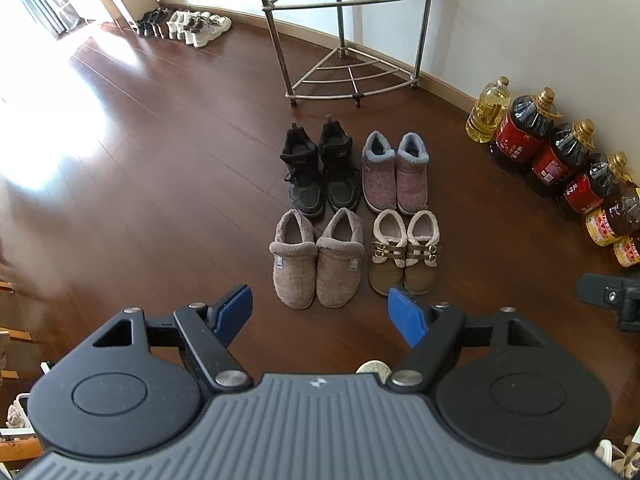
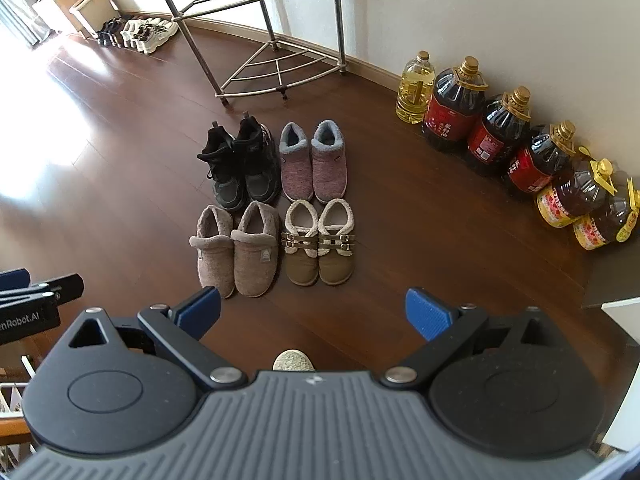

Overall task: Organize scattered shoes
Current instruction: 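Lower both tools toward the pair of taupe fuzzy slippers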

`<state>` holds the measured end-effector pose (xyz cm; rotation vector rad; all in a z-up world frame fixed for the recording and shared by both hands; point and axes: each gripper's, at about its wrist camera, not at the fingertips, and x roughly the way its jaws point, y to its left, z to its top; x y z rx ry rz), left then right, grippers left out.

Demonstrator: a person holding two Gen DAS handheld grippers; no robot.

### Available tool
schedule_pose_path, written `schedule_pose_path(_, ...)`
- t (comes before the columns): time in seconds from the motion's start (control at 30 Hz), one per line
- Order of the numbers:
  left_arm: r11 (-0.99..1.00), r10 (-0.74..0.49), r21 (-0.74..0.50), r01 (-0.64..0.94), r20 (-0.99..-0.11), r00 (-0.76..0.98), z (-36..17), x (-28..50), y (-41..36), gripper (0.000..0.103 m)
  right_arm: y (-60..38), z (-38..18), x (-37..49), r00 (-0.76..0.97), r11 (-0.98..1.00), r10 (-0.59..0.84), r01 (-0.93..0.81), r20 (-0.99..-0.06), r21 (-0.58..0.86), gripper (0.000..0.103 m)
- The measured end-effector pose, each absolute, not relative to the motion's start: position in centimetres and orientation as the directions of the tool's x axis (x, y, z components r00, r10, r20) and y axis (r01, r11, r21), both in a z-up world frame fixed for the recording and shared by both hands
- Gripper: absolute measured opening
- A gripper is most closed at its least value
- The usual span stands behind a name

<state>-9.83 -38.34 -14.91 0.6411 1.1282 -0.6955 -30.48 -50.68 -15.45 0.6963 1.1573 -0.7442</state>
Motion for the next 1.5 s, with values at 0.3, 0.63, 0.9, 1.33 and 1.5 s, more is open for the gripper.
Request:
schedule_pose_path(0.3,0.635,-0.164,0.093,0.767,-0.954,0.251,-15.8,-8.2,-37.7,0.077,-50.7,-16.0,-29.3,0.205,0.572,-0.149,0.816,-0.967,0.085,0.098)
schedule_pose_path(0.63,0.684,-0.135,0.098,0.723,-0.957,0.257,-16.5,-7.0,-37.1,0.077,-52.1,-16.5,-27.1,0.211,0.631,-0.121,0.771,-0.970,0.089,0.097)
schedule_pose_path(0.9,0.740,-0.090,0.110,0.663,-0.962,0.259,-17.9,-6.1,-38.8,0.077,-55.9,-17.9,-24.9,0.220,0.713,-0.069,0.693,-0.973,0.107,0.097)
schedule_pose_path(1.33,0.857,-0.045,0.089,0.508,-0.968,0.245,-22.8,-6.1,-43.2,0.077,-63.9,-21.8,-22.5,0.263,0.866,0.008,0.481,-0.965,0.138,0.075)
schedule_pose_path(1.5,0.860,-0.009,0.115,0.497,-0.971,0.240,-26.0,-5.4,-42.1,0.077,-64.2,-25.7,-21.1,0.266,0.896,0.123,0.384,-0.956,0.222,0.040)
